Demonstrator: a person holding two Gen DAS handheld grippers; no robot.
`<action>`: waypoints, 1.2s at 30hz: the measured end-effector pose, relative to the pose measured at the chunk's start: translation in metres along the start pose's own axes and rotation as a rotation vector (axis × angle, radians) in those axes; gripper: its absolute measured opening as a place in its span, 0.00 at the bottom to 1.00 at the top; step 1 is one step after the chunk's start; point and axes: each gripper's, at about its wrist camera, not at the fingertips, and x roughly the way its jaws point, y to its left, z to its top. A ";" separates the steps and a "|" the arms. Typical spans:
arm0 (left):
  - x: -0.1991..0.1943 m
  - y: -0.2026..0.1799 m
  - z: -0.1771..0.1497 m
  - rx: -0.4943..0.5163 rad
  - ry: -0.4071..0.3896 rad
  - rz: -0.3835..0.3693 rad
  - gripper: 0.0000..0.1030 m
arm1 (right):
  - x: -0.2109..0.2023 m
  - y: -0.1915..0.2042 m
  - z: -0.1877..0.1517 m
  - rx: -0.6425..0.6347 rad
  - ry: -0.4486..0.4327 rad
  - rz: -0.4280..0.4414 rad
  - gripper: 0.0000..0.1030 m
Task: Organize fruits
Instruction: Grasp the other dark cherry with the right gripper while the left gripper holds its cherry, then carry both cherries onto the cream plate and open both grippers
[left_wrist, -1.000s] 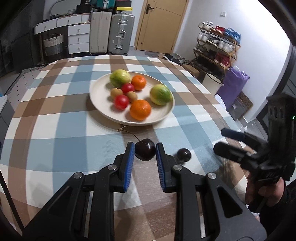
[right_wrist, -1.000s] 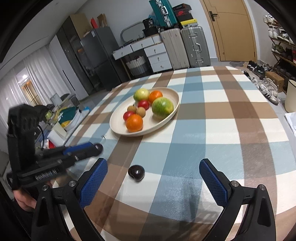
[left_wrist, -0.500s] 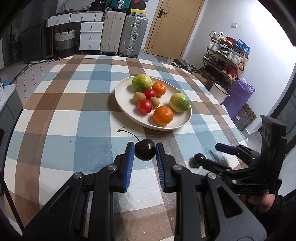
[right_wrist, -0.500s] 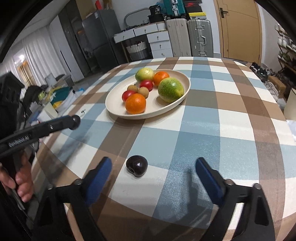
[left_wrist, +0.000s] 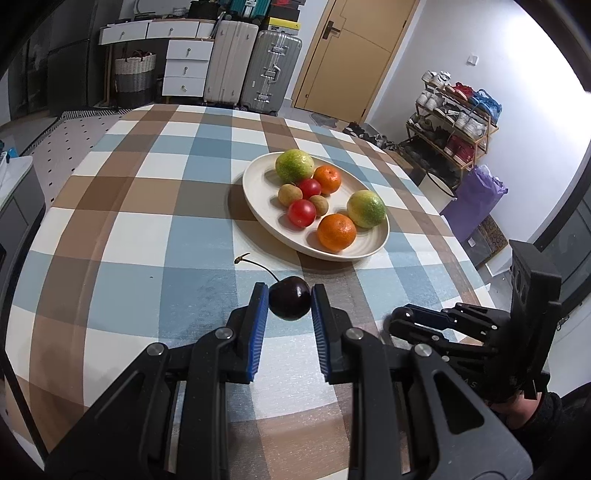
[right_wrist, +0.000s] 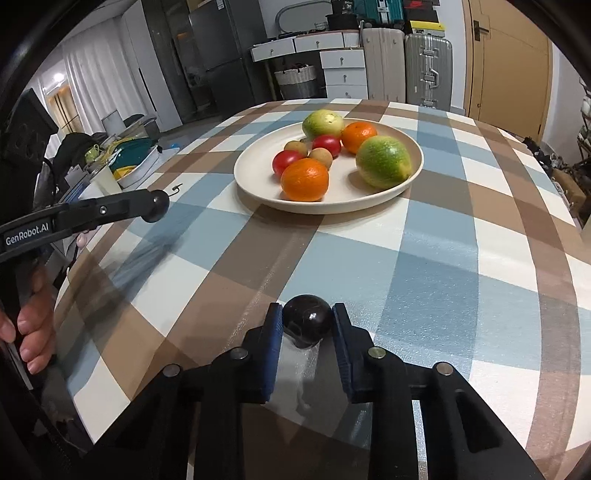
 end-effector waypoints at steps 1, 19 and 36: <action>-0.001 0.001 0.000 -0.004 -0.001 -0.001 0.21 | 0.000 0.000 0.000 0.001 0.001 0.001 0.26; -0.002 0.004 0.011 -0.010 -0.007 -0.001 0.21 | -0.016 0.004 0.026 0.016 -0.076 0.048 0.26; 0.035 -0.025 0.081 0.060 0.009 -0.047 0.21 | -0.037 -0.016 0.102 0.068 -0.209 0.174 0.26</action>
